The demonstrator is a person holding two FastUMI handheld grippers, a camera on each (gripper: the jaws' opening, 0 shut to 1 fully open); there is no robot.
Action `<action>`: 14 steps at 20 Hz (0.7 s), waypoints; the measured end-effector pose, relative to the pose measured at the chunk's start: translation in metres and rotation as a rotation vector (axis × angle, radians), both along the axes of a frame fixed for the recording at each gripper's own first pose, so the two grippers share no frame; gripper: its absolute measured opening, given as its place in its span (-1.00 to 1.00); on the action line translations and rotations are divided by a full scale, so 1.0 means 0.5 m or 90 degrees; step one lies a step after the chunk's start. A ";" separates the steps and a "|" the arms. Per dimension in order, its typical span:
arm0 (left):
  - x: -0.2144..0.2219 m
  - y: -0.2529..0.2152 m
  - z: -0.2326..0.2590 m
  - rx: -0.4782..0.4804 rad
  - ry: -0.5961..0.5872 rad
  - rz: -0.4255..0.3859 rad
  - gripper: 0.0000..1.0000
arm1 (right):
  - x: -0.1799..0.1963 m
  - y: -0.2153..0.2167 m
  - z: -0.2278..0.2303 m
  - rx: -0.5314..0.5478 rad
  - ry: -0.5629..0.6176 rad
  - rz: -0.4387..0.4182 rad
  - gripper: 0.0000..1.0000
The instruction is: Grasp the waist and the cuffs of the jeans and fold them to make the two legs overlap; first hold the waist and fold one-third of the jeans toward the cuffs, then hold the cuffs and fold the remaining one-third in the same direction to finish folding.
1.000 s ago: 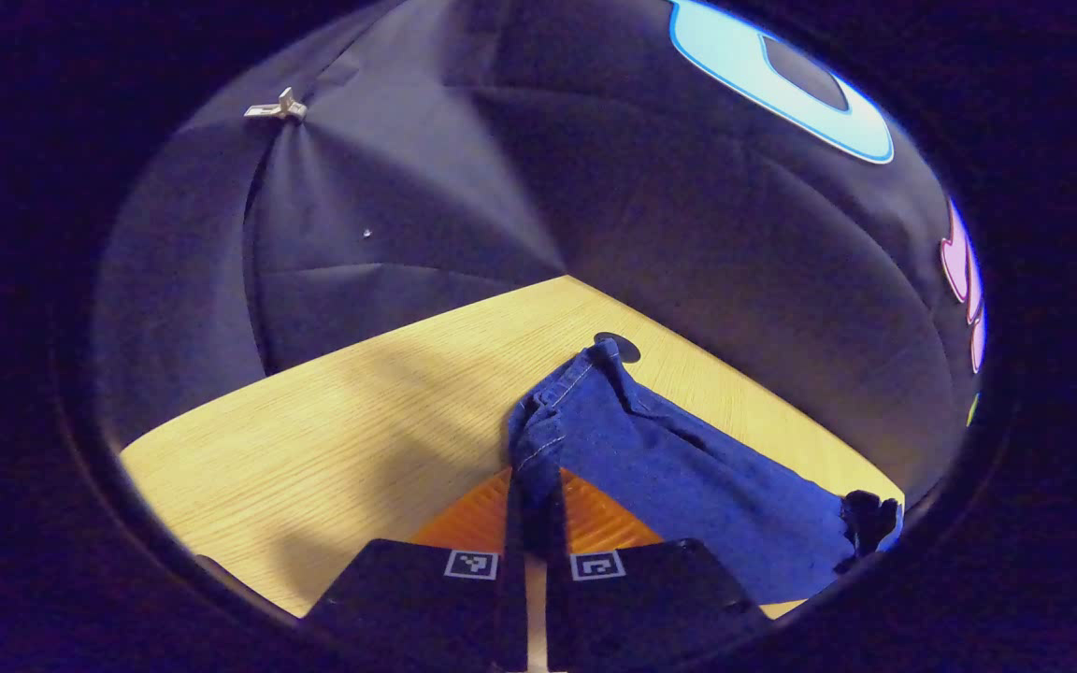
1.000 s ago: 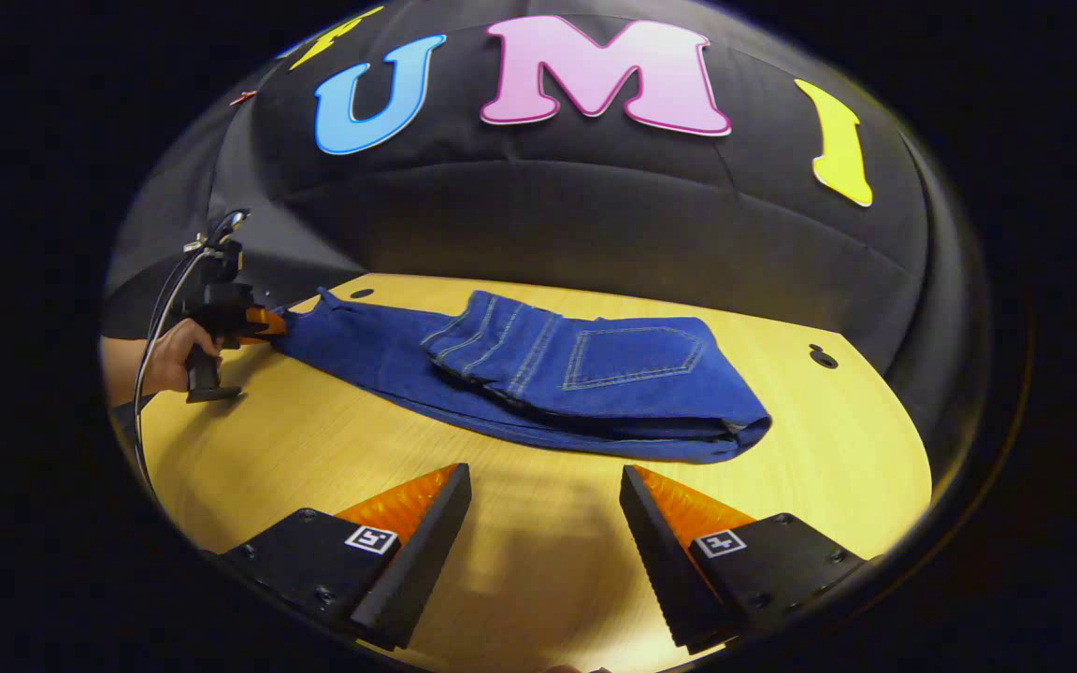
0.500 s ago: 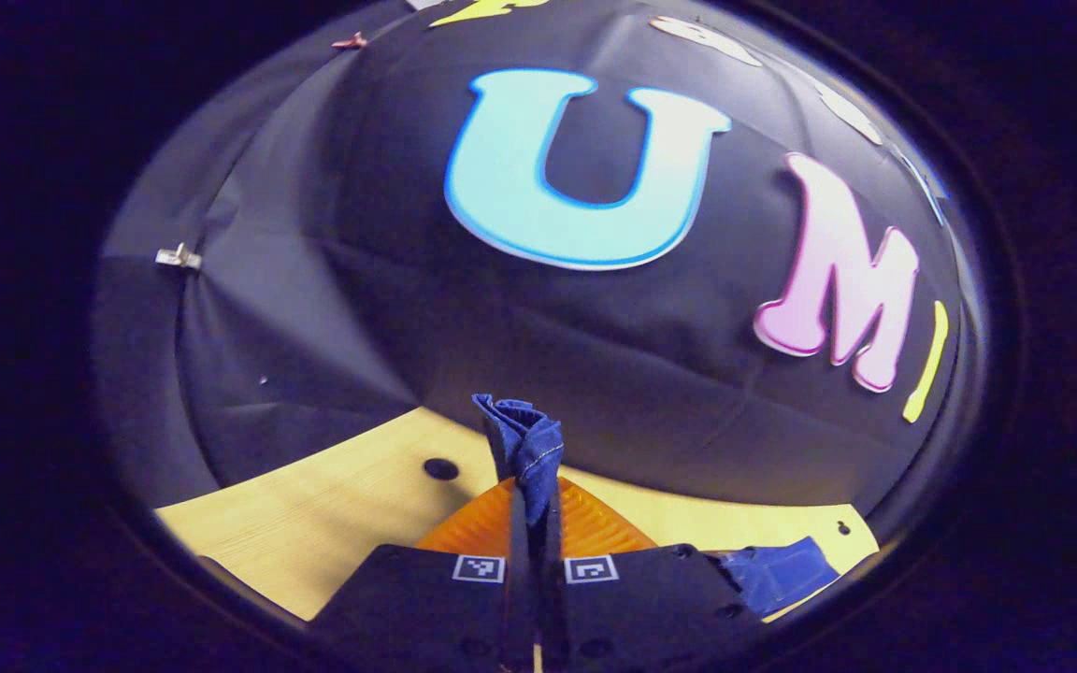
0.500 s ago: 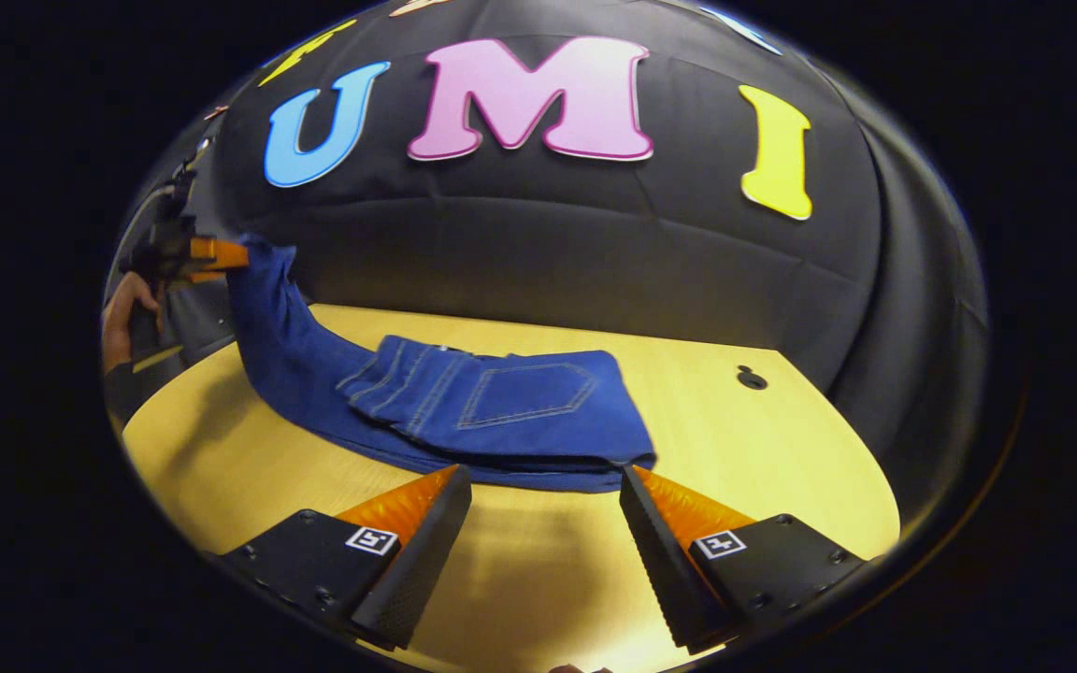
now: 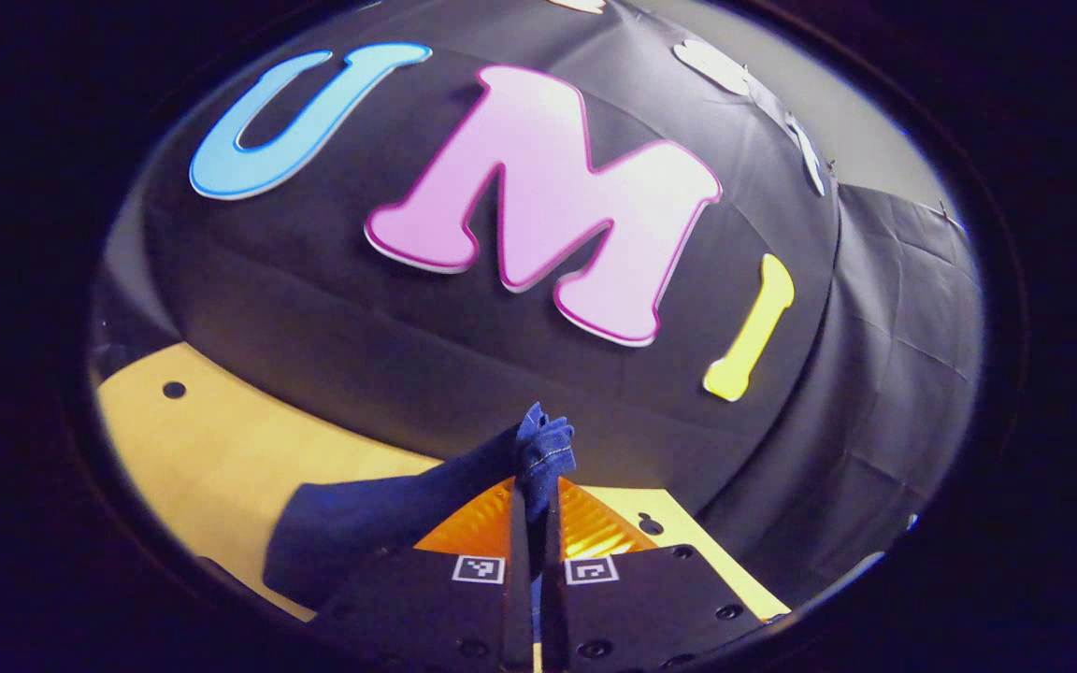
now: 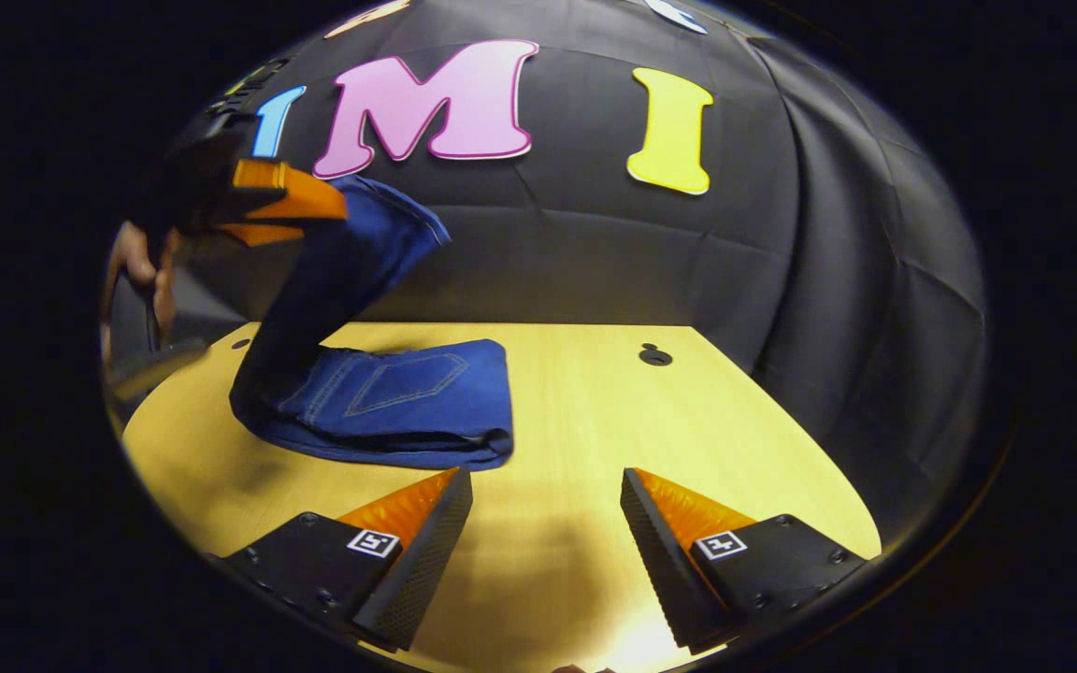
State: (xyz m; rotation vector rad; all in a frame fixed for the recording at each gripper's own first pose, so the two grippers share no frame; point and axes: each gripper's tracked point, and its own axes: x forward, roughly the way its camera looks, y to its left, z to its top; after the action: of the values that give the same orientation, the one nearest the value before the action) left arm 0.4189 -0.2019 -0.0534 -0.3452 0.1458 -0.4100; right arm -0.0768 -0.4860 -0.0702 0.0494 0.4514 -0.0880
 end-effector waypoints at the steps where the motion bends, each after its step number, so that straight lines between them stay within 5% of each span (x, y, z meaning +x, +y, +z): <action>1: 0.005 -0.030 -0.039 0.013 0.016 -0.003 -0.81 | -0.006 -0.012 0.009 0.000 -0.008 -0.007 0.97; 3: 0.001 -0.067 -0.096 0.023 0.050 -0.022 -0.65 | -0.016 -0.024 0.025 -0.001 -0.022 -0.010 0.96; 4: -0.014 -0.084 -0.113 0.015 0.061 -0.038 -0.13 | -0.027 -0.024 0.036 -0.002 -0.027 -0.009 0.96; 5: -0.034 -0.082 -0.110 0.014 0.059 -0.037 0.17 | -0.040 -0.020 0.051 0.001 -0.034 -0.007 0.96; 6: -0.051 -0.069 -0.091 0.018 0.043 -0.021 0.86 | -0.054 -0.014 0.070 0.006 -0.040 -0.003 0.96; 14: -0.458 0.249 0.171 0.140 -0.149 0.128 0.92 | -0.206 0.087 0.361 0.014 -0.147 0.087 0.95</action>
State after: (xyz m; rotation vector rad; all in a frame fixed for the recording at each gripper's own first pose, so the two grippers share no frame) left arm 0.1900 -0.0775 0.0321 -0.0925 -0.0721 -0.2298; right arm -0.1797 -0.4423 0.1105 0.0504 0.2239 0.0562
